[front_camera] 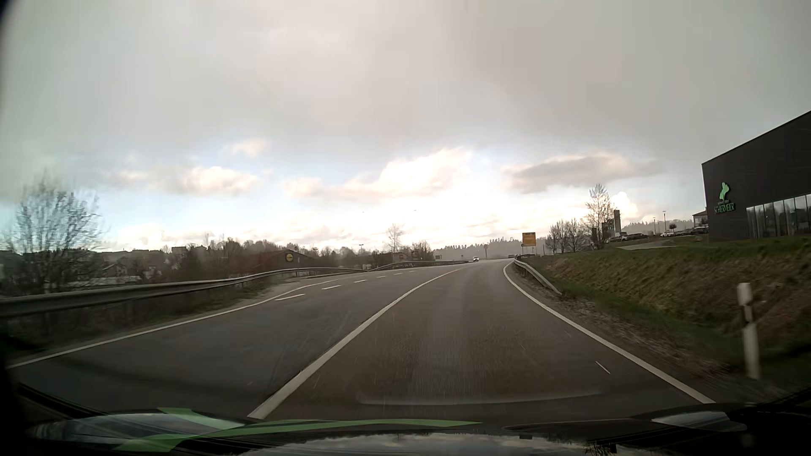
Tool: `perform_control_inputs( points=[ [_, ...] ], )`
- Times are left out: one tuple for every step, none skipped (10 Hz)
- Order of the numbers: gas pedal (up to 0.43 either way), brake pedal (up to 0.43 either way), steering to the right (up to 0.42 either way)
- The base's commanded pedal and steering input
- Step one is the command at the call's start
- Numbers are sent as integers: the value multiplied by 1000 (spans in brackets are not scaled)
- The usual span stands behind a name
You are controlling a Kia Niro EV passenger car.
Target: Follow the waypoints while adhering to traffic rules and regulations
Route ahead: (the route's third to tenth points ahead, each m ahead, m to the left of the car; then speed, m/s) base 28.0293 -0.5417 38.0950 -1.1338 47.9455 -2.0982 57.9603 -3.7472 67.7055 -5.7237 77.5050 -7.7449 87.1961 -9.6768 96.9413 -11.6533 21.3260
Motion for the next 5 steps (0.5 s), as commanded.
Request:
perform_control_inputs(
  points=[
    [169, 0, 18],
    [169, 0, 18],
    [169, 0, 18],
    [169, 0, 18],
    [169, 0, 18]
  ],
)
